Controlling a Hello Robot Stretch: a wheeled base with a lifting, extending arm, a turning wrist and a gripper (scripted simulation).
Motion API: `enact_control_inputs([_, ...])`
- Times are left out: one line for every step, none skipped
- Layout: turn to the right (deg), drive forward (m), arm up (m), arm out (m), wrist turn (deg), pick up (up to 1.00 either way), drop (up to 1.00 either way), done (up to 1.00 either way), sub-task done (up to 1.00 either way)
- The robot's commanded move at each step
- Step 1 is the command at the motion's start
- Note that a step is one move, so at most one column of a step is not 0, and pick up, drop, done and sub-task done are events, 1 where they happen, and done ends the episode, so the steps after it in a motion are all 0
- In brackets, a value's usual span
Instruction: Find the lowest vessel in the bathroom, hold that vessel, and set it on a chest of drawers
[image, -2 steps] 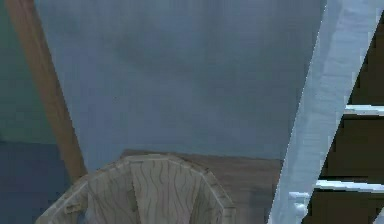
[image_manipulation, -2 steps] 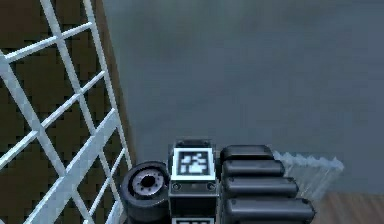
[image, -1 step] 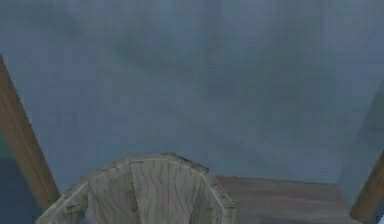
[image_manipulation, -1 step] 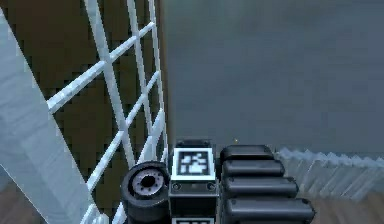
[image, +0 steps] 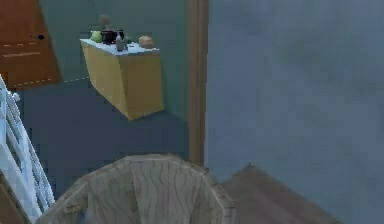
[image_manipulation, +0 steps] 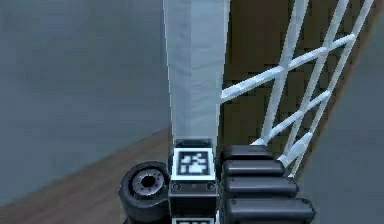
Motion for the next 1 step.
enact_control_inputs([-36.0, 0.0, 0.0, 0.0, 0.0, 0.0, 0.0, 0.0, 0.0])
